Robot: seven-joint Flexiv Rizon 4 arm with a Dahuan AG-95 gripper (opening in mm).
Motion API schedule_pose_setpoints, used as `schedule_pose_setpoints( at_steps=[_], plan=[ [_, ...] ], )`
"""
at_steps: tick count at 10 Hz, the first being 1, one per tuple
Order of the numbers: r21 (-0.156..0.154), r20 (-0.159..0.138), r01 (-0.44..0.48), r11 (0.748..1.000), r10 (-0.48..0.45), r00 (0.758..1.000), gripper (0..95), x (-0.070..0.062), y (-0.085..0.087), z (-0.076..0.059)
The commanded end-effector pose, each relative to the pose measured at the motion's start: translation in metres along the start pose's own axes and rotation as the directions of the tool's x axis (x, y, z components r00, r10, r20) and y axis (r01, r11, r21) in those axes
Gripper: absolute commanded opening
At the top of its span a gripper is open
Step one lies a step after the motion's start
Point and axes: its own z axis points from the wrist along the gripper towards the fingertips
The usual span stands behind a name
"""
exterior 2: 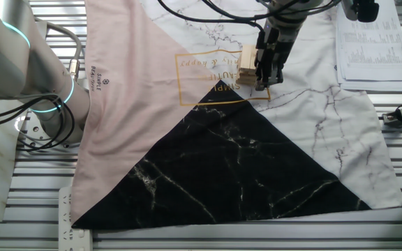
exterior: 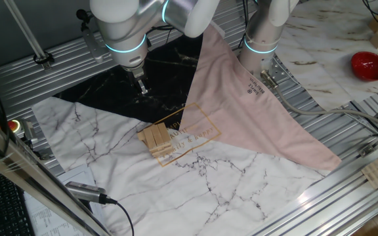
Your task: Play Jenga
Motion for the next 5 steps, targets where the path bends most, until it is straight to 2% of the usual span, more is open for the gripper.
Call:
schedule_pose_setpoints(
  at_steps=[1, 3, 4, 5],
  plan=[
    [0.010, -0.009, 0.043, 0.999, -0.042, 0.999, 0.0, 0.0009, -0.0011, 0.0002],
    [-0.057, -0.024, -0.057, 0.997, 0.056, 0.998, 0.0, 0.0011, -0.0013, -0.0002],
    [-0.116, -0.036, -0.107, 0.987, 0.104, 0.994, 0.0, 0.0014, -0.0012, -0.0009],
    [-0.116, -0.036, -0.107, 0.987, 0.104, 0.994, 0.0, 0.0014, -0.0012, -0.0009]
  ],
)
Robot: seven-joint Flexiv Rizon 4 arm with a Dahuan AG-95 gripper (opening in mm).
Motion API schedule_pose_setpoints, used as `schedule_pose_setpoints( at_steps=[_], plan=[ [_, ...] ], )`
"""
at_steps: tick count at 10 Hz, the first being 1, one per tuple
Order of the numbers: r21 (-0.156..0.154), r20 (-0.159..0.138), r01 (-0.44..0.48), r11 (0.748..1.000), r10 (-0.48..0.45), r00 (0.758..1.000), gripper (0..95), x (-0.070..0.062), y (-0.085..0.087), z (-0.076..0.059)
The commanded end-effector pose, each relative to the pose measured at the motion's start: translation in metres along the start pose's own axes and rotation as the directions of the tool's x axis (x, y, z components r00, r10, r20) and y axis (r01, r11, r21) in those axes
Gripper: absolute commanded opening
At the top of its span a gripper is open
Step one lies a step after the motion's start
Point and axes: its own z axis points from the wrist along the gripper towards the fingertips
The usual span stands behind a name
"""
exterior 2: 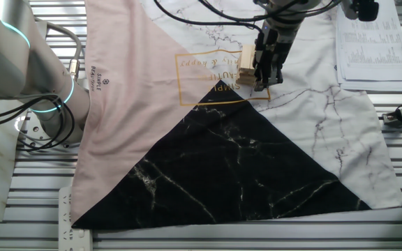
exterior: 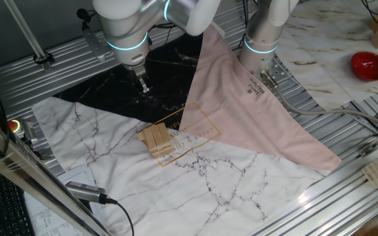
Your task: Play Jenga
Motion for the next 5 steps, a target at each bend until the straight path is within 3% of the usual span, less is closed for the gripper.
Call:
schedule_pose_setpoints(
  at_steps=[1, 5],
  plan=[
    [-0.135, -0.014, -0.154, 0.979, 0.154, 0.988, 0.0, 0.0017, 0.0003, -0.0022],
    [-0.134, -0.016, -0.139, 0.981, 0.138, 0.990, 0.0, 0.0024, 0.0007, -0.0042]
  ],
)
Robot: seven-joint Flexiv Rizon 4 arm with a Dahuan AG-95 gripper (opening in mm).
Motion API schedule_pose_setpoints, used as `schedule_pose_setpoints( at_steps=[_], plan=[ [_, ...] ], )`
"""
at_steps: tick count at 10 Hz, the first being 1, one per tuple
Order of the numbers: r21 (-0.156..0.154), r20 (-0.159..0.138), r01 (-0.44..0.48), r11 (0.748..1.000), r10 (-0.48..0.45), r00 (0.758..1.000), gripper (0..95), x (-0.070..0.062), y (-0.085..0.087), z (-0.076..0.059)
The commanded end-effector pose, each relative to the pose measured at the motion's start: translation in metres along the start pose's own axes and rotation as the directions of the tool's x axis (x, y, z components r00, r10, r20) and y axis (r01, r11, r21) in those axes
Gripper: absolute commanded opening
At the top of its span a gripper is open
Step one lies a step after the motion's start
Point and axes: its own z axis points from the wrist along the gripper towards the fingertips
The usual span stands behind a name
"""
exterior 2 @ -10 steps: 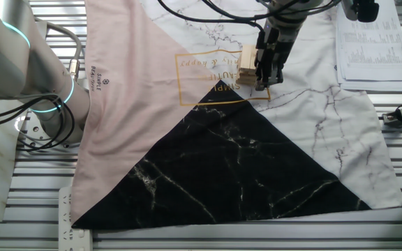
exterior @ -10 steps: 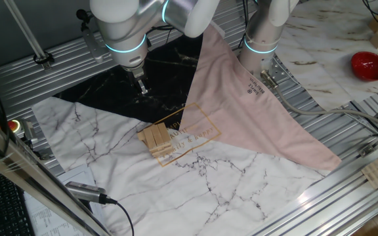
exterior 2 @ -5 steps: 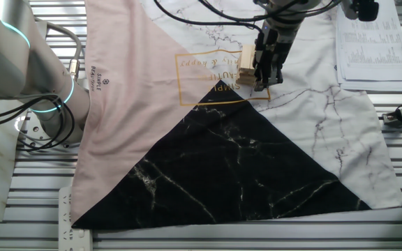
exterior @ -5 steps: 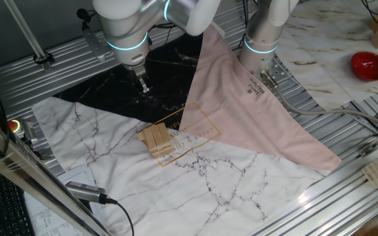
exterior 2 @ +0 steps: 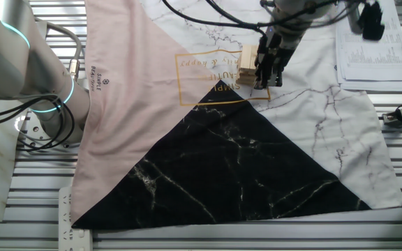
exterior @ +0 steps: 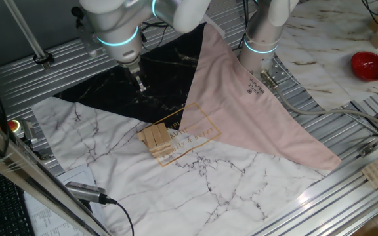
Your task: Play Jenga
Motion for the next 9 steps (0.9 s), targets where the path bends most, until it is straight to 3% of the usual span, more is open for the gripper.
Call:
schedule_pose_setpoints(
  at_steps=[1, 4, 9],
  plan=[
    [-0.021, 0.005, -0.013, 1.000, 0.013, 1.000, 0.0, -0.0003, 0.0007, 0.0004],
    [-0.009, 0.007, -0.009, 1.000, 0.010, 1.000, 0.0, -0.0003, 0.0007, 0.0003],
    [-0.019, -0.005, 0.003, 1.000, -0.003, 1.000, 0.0, -0.0011, -0.0029, -0.0035]
  ],
)
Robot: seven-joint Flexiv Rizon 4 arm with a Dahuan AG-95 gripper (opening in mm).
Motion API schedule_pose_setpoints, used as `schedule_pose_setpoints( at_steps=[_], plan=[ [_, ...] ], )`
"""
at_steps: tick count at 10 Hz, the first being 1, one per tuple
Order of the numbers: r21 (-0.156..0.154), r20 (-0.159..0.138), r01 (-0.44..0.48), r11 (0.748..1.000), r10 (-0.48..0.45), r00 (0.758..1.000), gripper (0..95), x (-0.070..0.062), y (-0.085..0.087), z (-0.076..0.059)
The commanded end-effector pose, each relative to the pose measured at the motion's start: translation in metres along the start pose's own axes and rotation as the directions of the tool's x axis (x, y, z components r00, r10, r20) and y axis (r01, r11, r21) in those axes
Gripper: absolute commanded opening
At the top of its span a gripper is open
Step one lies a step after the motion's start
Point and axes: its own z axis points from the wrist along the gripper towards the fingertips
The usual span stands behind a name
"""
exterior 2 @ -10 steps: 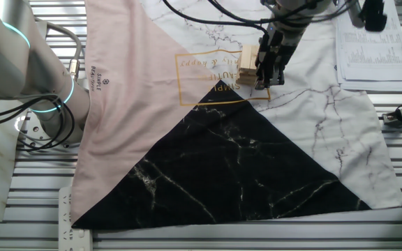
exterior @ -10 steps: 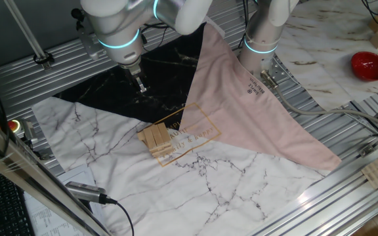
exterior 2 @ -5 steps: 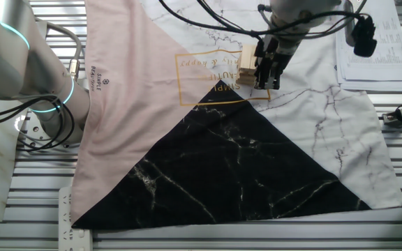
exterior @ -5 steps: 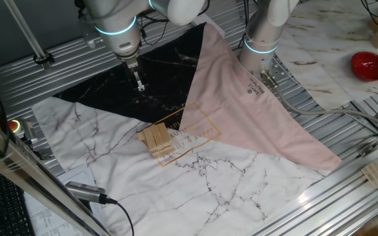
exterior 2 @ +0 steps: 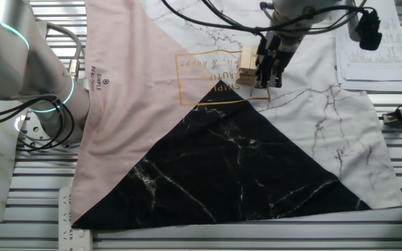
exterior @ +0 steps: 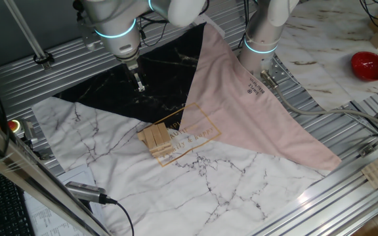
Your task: Play Jenga
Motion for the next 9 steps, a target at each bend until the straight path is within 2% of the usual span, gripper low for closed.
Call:
schedule_pose_setpoints(
  at_steps=[1, 7, 8, 9],
  plan=[
    [-0.002, -0.011, -0.008, 1.000, 0.008, 1.000, 0.0, -0.002, -0.002, -0.005],
    [0.002, -0.009, -0.034, 0.999, 0.034, 0.999, 0.0, -0.023, 0.008, -0.018],
    [-0.002, -0.009, -0.048, 0.999, 0.048, 0.999, 0.0, -0.026, 0.012, -0.024],
    [0.010, -0.013, -0.069, 0.998, 0.070, 0.997, 0.0, -0.026, 0.019, -0.028]
  ],
)
